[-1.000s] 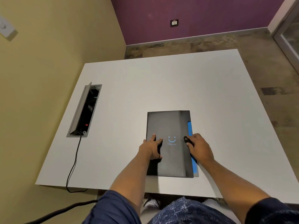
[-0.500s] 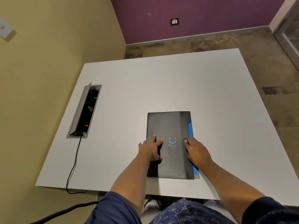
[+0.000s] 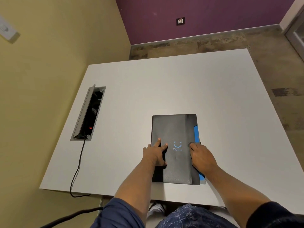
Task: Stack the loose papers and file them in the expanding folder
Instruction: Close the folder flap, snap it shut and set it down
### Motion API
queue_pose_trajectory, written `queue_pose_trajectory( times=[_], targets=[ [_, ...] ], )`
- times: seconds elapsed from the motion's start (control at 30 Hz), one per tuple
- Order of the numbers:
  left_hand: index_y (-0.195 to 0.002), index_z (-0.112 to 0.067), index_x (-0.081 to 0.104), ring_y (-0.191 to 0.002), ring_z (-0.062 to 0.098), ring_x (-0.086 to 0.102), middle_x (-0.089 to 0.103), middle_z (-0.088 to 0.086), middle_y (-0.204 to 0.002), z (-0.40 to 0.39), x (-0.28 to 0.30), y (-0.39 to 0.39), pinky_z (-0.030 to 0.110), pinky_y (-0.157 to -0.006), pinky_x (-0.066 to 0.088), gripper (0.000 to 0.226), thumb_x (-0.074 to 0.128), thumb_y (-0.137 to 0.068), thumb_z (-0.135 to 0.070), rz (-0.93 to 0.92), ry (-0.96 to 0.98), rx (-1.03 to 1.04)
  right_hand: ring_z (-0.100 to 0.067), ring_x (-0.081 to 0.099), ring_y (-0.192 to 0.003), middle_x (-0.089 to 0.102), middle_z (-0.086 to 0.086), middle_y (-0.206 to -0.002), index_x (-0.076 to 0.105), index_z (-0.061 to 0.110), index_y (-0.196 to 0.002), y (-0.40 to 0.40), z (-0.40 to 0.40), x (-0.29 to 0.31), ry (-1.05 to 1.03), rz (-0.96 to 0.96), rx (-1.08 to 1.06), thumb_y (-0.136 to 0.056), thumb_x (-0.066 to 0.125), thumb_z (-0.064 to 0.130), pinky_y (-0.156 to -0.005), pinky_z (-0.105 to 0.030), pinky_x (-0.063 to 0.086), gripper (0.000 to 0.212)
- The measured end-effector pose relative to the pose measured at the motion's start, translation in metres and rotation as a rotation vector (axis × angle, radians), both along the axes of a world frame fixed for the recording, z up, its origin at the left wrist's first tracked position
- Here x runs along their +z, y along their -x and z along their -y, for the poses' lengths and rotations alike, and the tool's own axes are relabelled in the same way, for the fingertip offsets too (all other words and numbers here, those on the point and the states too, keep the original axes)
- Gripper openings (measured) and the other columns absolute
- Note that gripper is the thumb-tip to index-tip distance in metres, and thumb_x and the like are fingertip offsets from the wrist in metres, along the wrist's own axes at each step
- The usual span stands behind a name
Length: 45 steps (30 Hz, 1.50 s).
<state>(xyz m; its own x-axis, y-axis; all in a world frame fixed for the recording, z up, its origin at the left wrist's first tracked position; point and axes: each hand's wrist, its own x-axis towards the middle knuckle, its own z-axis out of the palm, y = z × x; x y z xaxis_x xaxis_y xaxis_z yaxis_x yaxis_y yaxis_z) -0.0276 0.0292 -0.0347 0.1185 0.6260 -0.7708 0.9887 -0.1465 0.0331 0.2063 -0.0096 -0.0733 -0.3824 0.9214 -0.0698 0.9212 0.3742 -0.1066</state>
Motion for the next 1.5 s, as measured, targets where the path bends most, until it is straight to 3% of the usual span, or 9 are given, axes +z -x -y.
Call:
queue_pose_trajectory(
  times=[0.27,0.4,0.5,0.73,0.87,1.0,1.13,1.3,1.5],
  targets=[
    [-0.164,-0.042,0.009,-0.155,0.047,0.023,-0.009,-0.005,-0.175,0.007,-0.002,0.006,0.056,-0.120,0.036,0.103,0.075,-0.087,-0.044,0.017,-0.035,-0.010,-0.025,0.058,-0.046,0.061,-0.008,-0.061,0.070,0.009,-0.048,0.012,-0.007,0.008,-0.041,0.080,0.016,-0.040,0.095,-0.005,-0.045,-0.032,0.050,0.029],
    [-0.151,-0.024,0.034,-0.117,0.041,0.058,0.031,0.004,-0.160,0.019,-0.001,0.010,0.047,-0.095,0.053,0.079,0.075,-0.084,-0.034,0.108,-0.284,0.093,-0.028,0.066,-0.063,0.069,-0.009,-0.081,0.081,0.008,-0.093,0.000,0.004,0.005,0.013,-0.002,-0.140,-0.073,0.087,0.008,-0.056,-0.035,0.053,0.021],
    [-0.142,-0.018,0.036,-0.113,0.039,0.062,0.044,0.012,-0.138,0.030,-0.001,0.012,0.047,-0.092,0.055,0.073,0.076,-0.084,-0.040,0.135,-0.321,0.367,-0.030,0.068,-0.093,0.067,-0.010,-0.113,0.059,0.012,-0.143,-0.006,0.016,-0.003,0.134,-0.098,-0.463,-0.101,0.063,0.034,-0.078,-0.041,0.057,0.048],
    [-0.113,-0.006,0.051,-0.097,0.029,0.060,0.059,0.005,-0.102,0.028,-0.002,0.019,0.032,-0.079,0.048,0.050,0.082,-0.080,-0.027,0.338,-0.283,1.001,-0.037,0.066,-0.113,0.068,-0.017,-0.123,0.057,0.006,-0.137,0.006,0.007,-0.004,0.329,-0.576,-0.859,-0.095,0.073,0.032,-0.092,-0.045,0.055,0.052],
    [-0.071,-0.010,0.048,-0.077,0.026,0.053,0.054,0.007,-0.076,0.021,-0.009,0.026,0.029,-0.072,0.042,0.033,0.076,-0.087,-0.017,0.420,-0.210,1.163,-0.038,0.066,-0.116,0.067,-0.018,-0.135,0.052,0.007,-0.146,0.008,-0.006,-0.002,0.444,-0.768,-1.104,-0.089,0.082,0.027,-0.090,-0.039,0.051,0.068],
    [-0.079,-0.004,0.053,-0.083,0.026,0.052,0.058,0.016,-0.089,0.014,-0.007,0.030,0.030,-0.075,0.042,0.023,0.060,-0.099,-0.013,0.577,-0.166,1.262,-0.025,0.068,-0.080,0.076,-0.010,-0.097,0.072,0.007,-0.115,0.009,-0.017,0.007,0.476,-0.873,-1.093,-0.089,0.081,0.024,-0.067,-0.033,0.053,0.032],
    [-0.086,-0.004,0.055,-0.083,0.024,0.049,0.054,0.007,-0.079,-0.007,0.005,0.037,0.027,-0.064,0.041,0.021,0.053,-0.103,-0.015,0.637,-0.299,1.369,-0.038,0.072,-0.085,0.076,-0.020,-0.090,0.074,0.006,-0.094,0.017,-0.042,0.028,0.456,-1.035,-0.980,-0.090,0.080,0.021,-0.085,-0.053,0.062,0.016],
    [-0.092,-0.001,0.058,-0.091,0.028,0.054,0.059,0.016,-0.097,-0.049,0.021,0.057,0.034,-0.084,0.045,0.020,0.052,-0.104,-0.015,0.670,-0.398,1.448,-0.035,0.075,-0.102,0.077,-0.015,-0.115,0.069,0.009,-0.124,0.025,-0.094,0.055,0.683,-1.201,-0.796,-0.095,0.074,0.011,-0.095,-0.055,0.061,0.030],
    [-0.095,-0.006,0.056,-0.090,0.024,0.049,0.055,0.015,-0.098,-0.096,0.035,0.104,0.032,-0.081,0.040,0.018,0.051,-0.106,-0.019,0.742,-0.459,1.411,-0.041,0.069,-0.116,0.070,-0.019,-0.128,0.056,0.013,-0.143,0.060,-0.146,0.066,0.787,-1.171,-0.682,-0.092,0.069,-0.008,-0.105,-0.058,0.055,0.057]
  ],
)
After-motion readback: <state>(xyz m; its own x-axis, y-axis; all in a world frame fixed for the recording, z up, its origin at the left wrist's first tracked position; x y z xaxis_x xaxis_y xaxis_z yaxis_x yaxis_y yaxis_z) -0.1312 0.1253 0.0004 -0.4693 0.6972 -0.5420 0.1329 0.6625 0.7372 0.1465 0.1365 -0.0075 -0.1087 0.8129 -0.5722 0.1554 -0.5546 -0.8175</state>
